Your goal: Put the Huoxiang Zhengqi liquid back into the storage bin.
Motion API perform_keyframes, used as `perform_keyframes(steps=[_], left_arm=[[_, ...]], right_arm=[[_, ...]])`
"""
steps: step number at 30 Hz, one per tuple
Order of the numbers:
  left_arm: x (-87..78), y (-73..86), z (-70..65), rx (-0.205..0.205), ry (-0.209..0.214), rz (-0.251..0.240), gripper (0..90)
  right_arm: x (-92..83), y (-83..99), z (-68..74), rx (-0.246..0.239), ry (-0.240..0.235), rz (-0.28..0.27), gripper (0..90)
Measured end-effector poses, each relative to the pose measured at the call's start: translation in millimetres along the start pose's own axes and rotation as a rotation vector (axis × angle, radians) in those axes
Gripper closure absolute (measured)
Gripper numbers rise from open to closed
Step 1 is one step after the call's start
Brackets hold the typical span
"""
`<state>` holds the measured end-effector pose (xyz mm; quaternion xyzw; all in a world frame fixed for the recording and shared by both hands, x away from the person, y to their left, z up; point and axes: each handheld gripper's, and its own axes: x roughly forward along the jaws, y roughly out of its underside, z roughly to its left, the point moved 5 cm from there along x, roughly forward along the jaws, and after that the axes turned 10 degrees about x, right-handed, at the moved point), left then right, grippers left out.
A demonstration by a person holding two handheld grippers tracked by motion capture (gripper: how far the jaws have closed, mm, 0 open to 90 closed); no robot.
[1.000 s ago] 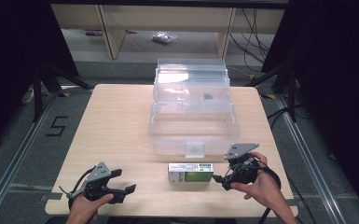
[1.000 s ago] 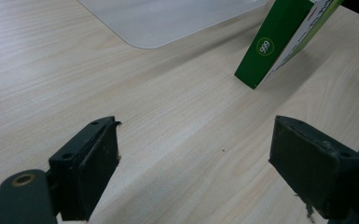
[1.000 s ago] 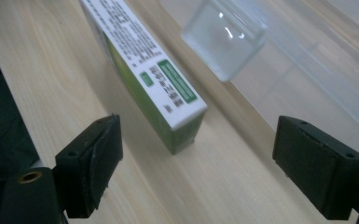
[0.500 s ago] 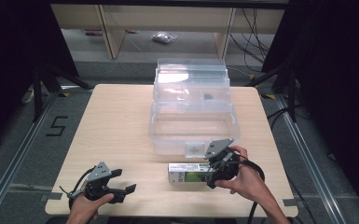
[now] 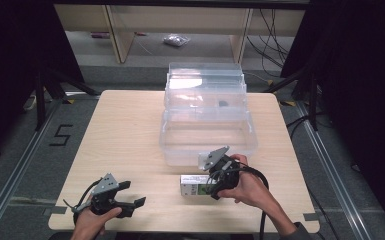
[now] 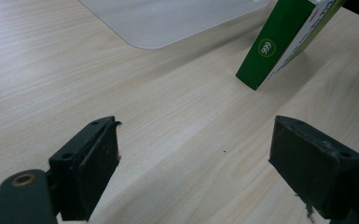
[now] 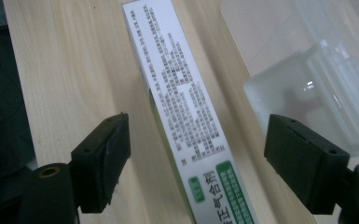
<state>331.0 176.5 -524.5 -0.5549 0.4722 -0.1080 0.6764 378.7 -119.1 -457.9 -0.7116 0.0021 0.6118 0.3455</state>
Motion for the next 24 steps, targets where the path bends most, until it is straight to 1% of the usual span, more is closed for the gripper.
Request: perform_keyframes(steps=[2,3,4,6,7,8,9,10,11,13,14,15,16,17,18,19,20,22,24], left_arm=[[-0.2,0.1,-0.3,-0.001,0.001,0.001,14.9],[-0.6,-0.2,0.1,0.001,-0.006,0.003,14.9],[0.2,-0.3,0.1,0.000,-0.002,-0.011,14.9],[0.2,-0.2,0.3,0.000,0.002,-0.008,14.9],[0.3,0.0,0.2,0.001,0.004,-0.007,14.9],[0.2,0.0,0.2,0.002,0.004,-0.007,14.9],[-0.4,0.0,0.2,0.003,0.000,-0.001,14.9],[-1.0,-0.2,0.1,0.001,-0.005,0.004,14.9],[-0.8,-0.3,0.5,0.003,-0.004,-0.003,14.9],[-0.8,-0.5,0.4,0.000,-0.001,-0.002,14.9],[-0.7,-0.3,0.1,0.000,-0.002,-0.001,14.9],[-0.7,-0.3,0.1,0.000,-0.002,-0.001,14.9],[-0.1,0.0,0.2,0.004,0.002,-0.005,14.9],[0.6,0.0,-0.1,0.002,0.008,-0.010,14.9],[0.8,0.0,-0.1,0.002,0.008,-0.011,14.9],[0.7,0.0,-0.3,0.002,0.008,-0.010,14.9],[-0.2,0.0,-0.3,0.002,0.006,0.002,14.9],[-0.2,0.1,-0.3,-0.002,0.003,0.002,14.9],[-0.1,0.3,-0.5,-0.003,0.003,0.001,14.9]], right_arm=[[3.2,-2.5,0.1,-0.011,-0.004,0.012,26.0],[5.4,-3.7,0.0,-0.025,-0.013,0.022,26.5],[7.7,-4.5,-0.1,-0.034,-0.023,0.031,27.3],[12.1,-5.8,0.5,-0.030,-0.040,0.046,28.9],[14.4,-6.8,0.0,-0.044,-0.055,0.056,29.2],[16.2,-7.1,0.3,-0.035,-0.051,0.063,30.0],[18.4,-7.8,0.4,-0.039,-0.057,0.076,31.6],[20.0,-8.9,-0.5,-0.061,-0.064,0.076,32.6],[20.8,-8.9,0.5,-0.043,-0.063,0.083,33.4],[23.8,-10.4,-0.6,-0.065,-0.069,0.089,34.3],[26.0,-10.5,-0.8,-0.072,-0.074,0.103,35.9],[26.0,-10.5,-0.8,-0.072,-0.074,0.103,35.9],[26.1,-9.5,0.5,-0.046,-0.070,0.122,36.7],[26.7,-9.2,1.1,-0.046,-0.077,0.131,37.9],[28.0,-10.1,0.1,-0.075,-0.081,0.122,38.6],[28.6,-9.7,0.2,-0.076,-0.081,0.129,38.8],[28.3,-8.7,1.5,-0.056,-0.079,0.139,39.1],[29.0,-7.1,2.4,-0.036,-0.069,0.164,40.6],[31.3,-6.8,2.1,-0.058,-0.080,0.172,43.7]])
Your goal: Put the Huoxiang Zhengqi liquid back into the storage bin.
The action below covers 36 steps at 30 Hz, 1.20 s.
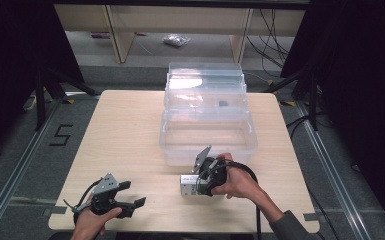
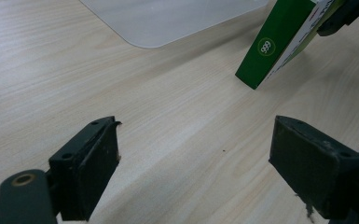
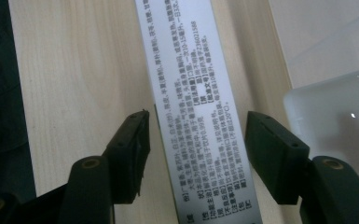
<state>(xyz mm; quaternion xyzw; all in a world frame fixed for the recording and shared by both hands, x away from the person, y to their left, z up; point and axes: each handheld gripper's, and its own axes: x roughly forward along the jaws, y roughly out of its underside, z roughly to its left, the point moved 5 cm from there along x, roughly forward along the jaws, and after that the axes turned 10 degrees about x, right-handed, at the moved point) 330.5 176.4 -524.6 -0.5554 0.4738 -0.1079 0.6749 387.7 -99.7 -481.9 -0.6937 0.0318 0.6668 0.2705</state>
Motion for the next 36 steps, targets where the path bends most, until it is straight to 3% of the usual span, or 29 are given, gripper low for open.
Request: perform_keyframes(steps=[3,4,8,12,15,16,18,19,20,25,27,30,33,34,36], left_arm=[[0.4,0.0,0.6,0.000,0.000,-0.003,14.9],[0.5,0.3,0.7,0.004,0.002,-0.002,14.9],[0.4,-0.1,0.0,0.000,0.001,-0.001,14.9],[0.1,-0.3,0.3,0.000,0.001,-0.003,14.9],[0.4,0.2,0.3,-0.003,0.001,-0.005,14.9],[0.6,0.2,0.2,0.000,0.004,-0.006,14.9],[0.2,-0.1,-0.2,-0.001,0.004,-0.002,14.9],[0.1,-0.2,-0.2,-0.001,0.003,-0.002,14.9],[0.1,-0.2,0.0,-0.001,0.002,-0.003,14.9],[-0.1,-0.2,0.4,-0.002,0.004,0.000,14.9],[-0.2,-0.5,0.5,-0.001,0.003,-0.002,14.9],[-0.4,-0.5,0.6,-0.001,0.003,-0.003,14.9],[-0.4,-0.6,0.6,0.000,0.002,-0.005,14.9],[-0.1,-0.5,0.5,0.001,0.002,-0.008,14.9],[-0.7,-0.4,0.4,0.000,-0.005,0.003,14.9]], right_arm=[[0.7,0.1,0.0,0.001,0.003,0.012,45.3],[3.2,-1.5,-1.4,-0.033,-0.004,0.018,46.7],[4.8,-2.7,-1.5,-0.019,0.008,0.042,48.9],[7.5,-5.8,-5.0,-0.089,0.013,0.073,52.0],[7.5,-5.2,-3.4,-0.063,0.015,0.085,52.9],[9.3,-5.5,-5.9,-0.096,0.008,0.077,53.4],[10.2,-4.7,-5.4,-0.085,0.010,0.090,54.7],[11.7,-5.6,-7.4,-0.134,0.004,0.085,55.8],[11.4,-4.6,-4.5,-0.105,0.003,0.097,58.0],[10.6,-4.2,-2.1,-0.116,0.019,0.119,60.7],[10.0,-4.6,-1.3,-0.136,0.025,0.129,63.0],[10.1,-6.2,-2.1,-0.210,0.030,0.136,64.6],[9.4,-6.0,-0.4,-0.234,0.014,0.145,64.9],[6.2,-5.1,2.4,-0.203,0.016,0.155,64.9],[6.2,-5.1,2.1,-0.212,0.009,0.138,64.9]])
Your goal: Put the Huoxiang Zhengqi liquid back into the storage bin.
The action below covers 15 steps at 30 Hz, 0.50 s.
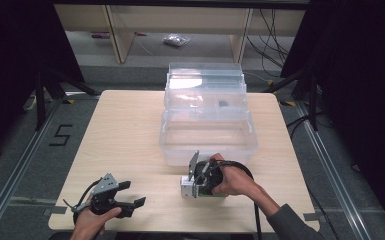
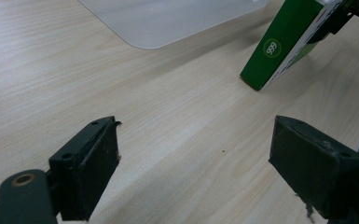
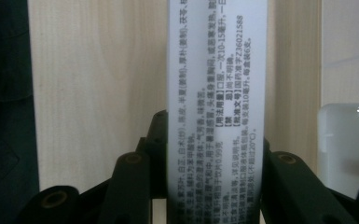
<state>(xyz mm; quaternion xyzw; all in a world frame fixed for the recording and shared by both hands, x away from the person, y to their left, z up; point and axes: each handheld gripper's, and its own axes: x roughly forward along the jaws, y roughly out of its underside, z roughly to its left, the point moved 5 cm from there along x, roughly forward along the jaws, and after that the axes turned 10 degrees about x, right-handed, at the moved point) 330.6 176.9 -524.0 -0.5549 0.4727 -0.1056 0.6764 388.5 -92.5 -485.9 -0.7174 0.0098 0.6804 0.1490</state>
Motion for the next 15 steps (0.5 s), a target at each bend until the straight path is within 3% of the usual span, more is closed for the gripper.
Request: perform_keyframes(steps=[2,3,4,5,6,7,8,11,15], left_arm=[[1.1,0.0,0.1,0.001,0.008,-0.014,14.9],[1.1,0.0,0.2,0.000,0.008,-0.015,14.9],[1.1,0.1,0.2,0.000,0.007,-0.015,14.9],[0.5,0.0,0.1,-0.002,0.007,-0.003,14.9],[0.6,0.0,0.2,-0.001,0.008,-0.005,14.9],[0.6,0.0,0.1,-0.001,0.007,-0.004,14.9],[1.1,0.1,0.2,0.001,0.007,-0.015,14.9],[0.9,0.2,0.1,-0.001,0.008,-0.007,14.9],[1.1,0.0,0.0,-0.006,0.008,-0.008,14.9]], right_arm=[[-3.0,1.2,0.2,-0.007,-0.007,-0.005,64.9],[-5.7,2.2,1.5,0.011,-0.005,0.003,64.9],[-6.5,1.8,-1.6,-0.037,-0.007,-0.011,65.0],[-9.9,4.1,2.0,0.023,-0.009,0.000,64.9],[-10.8,4.7,-0.1,-0.003,-0.008,-0.009,65.0],[-13.2,6.1,0.9,0.012,-0.004,0.000,64.9],[-14.7,5.9,-1.5,-0.012,0.003,-0.017,65.0],[-20.4,8.7,-1.1,0.014,0.004,-0.015,64.9],[-26.4,11.5,-3.7,0.012,-0.005,-0.023,64.9]])
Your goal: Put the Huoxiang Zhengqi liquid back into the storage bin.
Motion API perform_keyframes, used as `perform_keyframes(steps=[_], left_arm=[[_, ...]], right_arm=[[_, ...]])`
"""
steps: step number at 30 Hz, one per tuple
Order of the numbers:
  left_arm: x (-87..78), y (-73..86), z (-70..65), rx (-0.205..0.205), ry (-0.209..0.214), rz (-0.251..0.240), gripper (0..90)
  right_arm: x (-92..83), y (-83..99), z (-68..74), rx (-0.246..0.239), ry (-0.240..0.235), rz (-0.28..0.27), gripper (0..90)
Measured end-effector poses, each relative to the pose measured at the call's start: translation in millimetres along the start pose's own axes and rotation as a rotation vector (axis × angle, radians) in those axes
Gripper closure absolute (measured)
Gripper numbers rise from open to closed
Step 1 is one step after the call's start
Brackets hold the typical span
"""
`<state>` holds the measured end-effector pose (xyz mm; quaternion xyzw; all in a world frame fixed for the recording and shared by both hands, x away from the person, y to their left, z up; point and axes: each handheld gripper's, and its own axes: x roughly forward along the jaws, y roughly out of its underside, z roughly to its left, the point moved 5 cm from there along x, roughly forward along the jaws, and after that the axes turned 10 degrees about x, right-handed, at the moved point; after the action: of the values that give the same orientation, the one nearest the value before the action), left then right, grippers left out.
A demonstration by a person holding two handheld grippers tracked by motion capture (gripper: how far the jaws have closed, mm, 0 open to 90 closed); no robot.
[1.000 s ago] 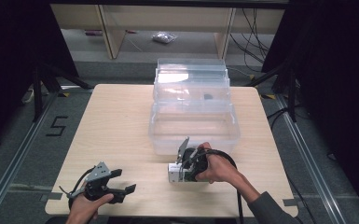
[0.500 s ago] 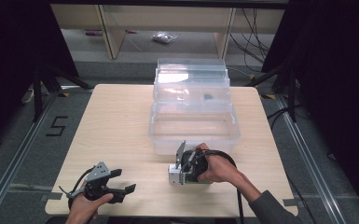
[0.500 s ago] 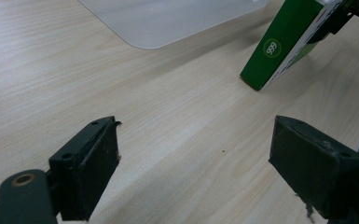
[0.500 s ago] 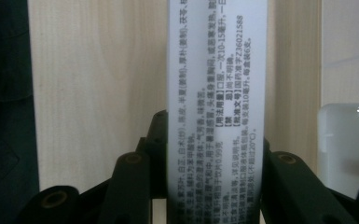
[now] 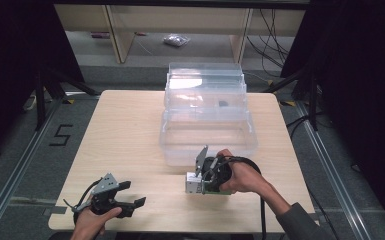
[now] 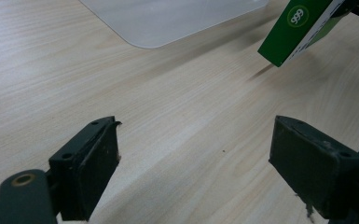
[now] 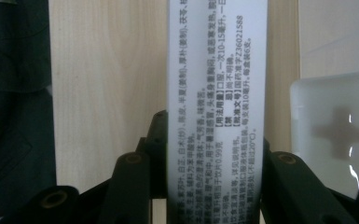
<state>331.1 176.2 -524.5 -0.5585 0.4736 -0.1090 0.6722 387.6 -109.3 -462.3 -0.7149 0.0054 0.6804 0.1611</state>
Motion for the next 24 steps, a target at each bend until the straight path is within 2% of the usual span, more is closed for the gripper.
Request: perform_keyframes(steps=[1,2,3,5,6,7,8,9,11,12,13,14,15,16,17,18,19,21,22,23,24], left_arm=[[0.0,0.1,0.1,0.001,0.000,0.000,14.9],[0.3,-0.2,-0.1,-0.003,0.000,-0.005,14.9],[0.0,-0.1,0.0,-0.003,-0.003,-0.001,14.9],[0.1,-0.1,0.1,0.000,0.000,-0.002,14.9],[-0.3,0.1,0.1,0.001,-0.001,0.005,14.9],[-0.2,0.1,0.1,0.001,-0.001,0.005,14.9],[0.3,-0.1,0.0,0.000,-0.001,0.001,14.9],[0.6,-0.1,0.1,0.000,0.000,-0.004,14.9],[0.5,-0.2,0.0,-0.005,-0.002,-0.005,14.9],[0.3,-0.3,0.1,-0.004,-0.003,-0.005,14.9],[0.0,-0.3,0.0,-0.003,-0.003,-0.003,14.9],[0.0,-0.3,-0.1,-0.004,-0.002,-0.003,14.9],[0.4,-0.3,0.0,-0.003,-0.002,-0.006,14.9],[0.8,-0.3,-0.3,-0.009,-0.001,-0.008,14.9],[1.0,-0.4,0.0,-0.006,-0.001,-0.009,14.9],[1.0,-0.4,-0.1,-0.005,-0.001,-0.009,14.9],[1.0,-0.5,-0.1,-0.005,-0.001,-0.009,14.9],[0.8,-0.5,-0.4,-0.010,-0.002,-0.009,14.9],[0.8,-0.4,-0.2,-0.007,-0.002,-0.009,14.9],[0.6,-0.3,0.1,-0.003,-0.001,-0.006,14.9],[0.6,-0.3,-0.1,-0.006,-0.002,-0.006,14.9]], right_arm=[[-1.4,-0.1,0.2,0.000,0.003,-0.003,65.0],[-3.8,1.6,1.4,0.026,0.006,0.013,64.9],[-4.5,0.9,-1.3,-0.007,0.005,-0.001,64.9],[-8.1,2.9,-1.8,0.013,0.007,0.000,64.9],[-8.1,1.3,-6.0,-0.044,0.005,-0.021,64.9],[-10.8,4.0,-3.7,0.010,0.004,-0.005,64.9],[-11.7,3.5,-6.8,-0.029,0.002,-0.017,64.9],[-13.3,3.6,-7.2,-0.028,0.002,-0.024,64.9],[-17.5,7.3,-7.0,0.023,0.011,-0.010,64.9],[-17.9,6.8,-10.9,-0.017,0.011,-0.030,64.9],[-21.1,9.2,-8.5,0.036,0.019,-0.010,65.0],[-22.1,8.5,-10.2,0.011,0.007,-0.031,64.9],[-24.7,11.3,-9.8,0.043,0.018,-0.013,65.0],[-25.7,11.0,-13.4,0.008,0.025,-0.030,65.0],[-27.9,12.9,-12.6,0.035,0.017,-0.027,65.0],[-30.4,13.3,-12.8,0.042,0.021,-0.031,65.0],[-33.0,14.3,-15.2,0.025,0.021,-0.032,65.0],[-37.8,15.3,-14.3,0.052,0.027,-0.041,65.0],[-40.7,16.1,-17.5,0.016,0.038,-0.039,65.0],[-43.6,17.3,-14.8,0.054,0.038,-0.044,65.0],[-46.7,18.3,-15.2,0.053,0.039,-0.047,65.0]])
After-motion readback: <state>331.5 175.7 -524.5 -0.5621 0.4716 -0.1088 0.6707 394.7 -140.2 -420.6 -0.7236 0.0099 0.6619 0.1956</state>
